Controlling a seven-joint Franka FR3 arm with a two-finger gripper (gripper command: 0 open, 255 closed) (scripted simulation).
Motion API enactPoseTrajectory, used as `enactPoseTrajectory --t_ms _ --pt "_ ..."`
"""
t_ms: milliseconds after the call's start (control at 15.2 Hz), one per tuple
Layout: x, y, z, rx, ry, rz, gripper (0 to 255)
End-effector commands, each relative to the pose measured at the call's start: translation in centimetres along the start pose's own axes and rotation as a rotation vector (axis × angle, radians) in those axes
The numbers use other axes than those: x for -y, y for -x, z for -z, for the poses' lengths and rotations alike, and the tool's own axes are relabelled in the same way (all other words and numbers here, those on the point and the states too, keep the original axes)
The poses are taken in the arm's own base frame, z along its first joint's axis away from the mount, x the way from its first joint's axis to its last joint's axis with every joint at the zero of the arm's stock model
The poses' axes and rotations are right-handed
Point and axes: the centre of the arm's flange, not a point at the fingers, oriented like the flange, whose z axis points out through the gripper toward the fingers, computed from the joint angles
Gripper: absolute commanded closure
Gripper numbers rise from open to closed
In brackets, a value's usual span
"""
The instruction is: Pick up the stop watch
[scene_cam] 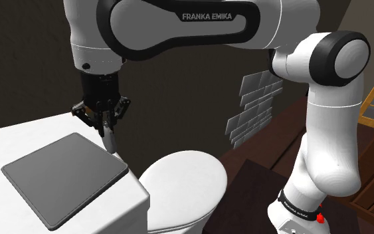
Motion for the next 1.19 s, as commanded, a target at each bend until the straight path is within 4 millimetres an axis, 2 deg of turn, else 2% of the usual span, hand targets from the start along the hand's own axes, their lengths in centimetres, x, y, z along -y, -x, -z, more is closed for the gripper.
enactPoseTrajectory --t_ms 0,198,1122 --pt "0.0 0.0 -0.1 0.001 0.001 0.000 255" --pt "0.0 0.0 -0.1 0.001 0.001 0.000 255" --pt "0.3 -0.5 7.2 0.001 0.001 0.000 255"
